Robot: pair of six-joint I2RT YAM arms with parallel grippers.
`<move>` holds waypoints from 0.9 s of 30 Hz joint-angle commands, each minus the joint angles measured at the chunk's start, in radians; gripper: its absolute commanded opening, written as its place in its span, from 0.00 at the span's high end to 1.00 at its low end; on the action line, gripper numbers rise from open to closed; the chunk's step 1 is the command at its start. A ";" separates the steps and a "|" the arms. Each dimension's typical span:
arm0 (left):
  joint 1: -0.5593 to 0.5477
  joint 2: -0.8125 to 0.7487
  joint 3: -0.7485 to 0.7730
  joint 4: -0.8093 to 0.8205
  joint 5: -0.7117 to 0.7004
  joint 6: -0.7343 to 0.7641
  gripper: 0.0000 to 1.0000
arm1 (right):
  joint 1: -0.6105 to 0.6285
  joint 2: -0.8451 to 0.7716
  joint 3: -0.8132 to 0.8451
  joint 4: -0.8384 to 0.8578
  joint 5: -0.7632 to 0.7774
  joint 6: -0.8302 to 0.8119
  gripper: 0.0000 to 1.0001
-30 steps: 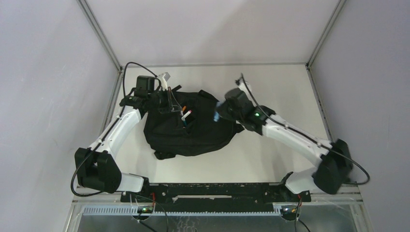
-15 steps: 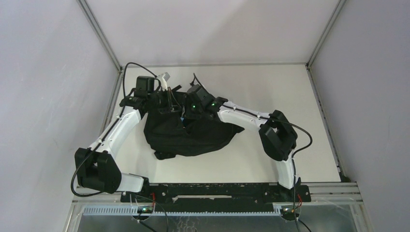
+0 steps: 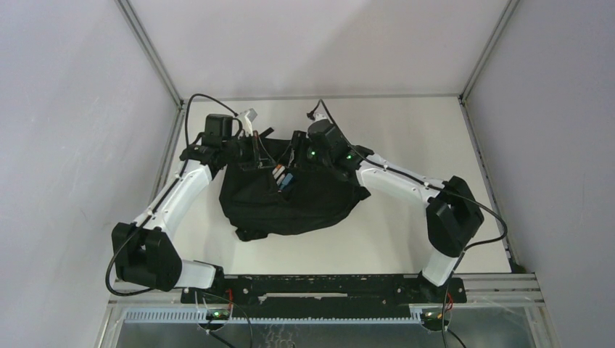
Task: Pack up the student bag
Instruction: Place the stationery in the student bag.
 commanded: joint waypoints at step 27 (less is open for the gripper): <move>-0.084 0.065 0.117 -0.030 -0.095 0.014 1.00 | -0.483 -0.341 -0.548 0.076 -0.252 -0.101 0.45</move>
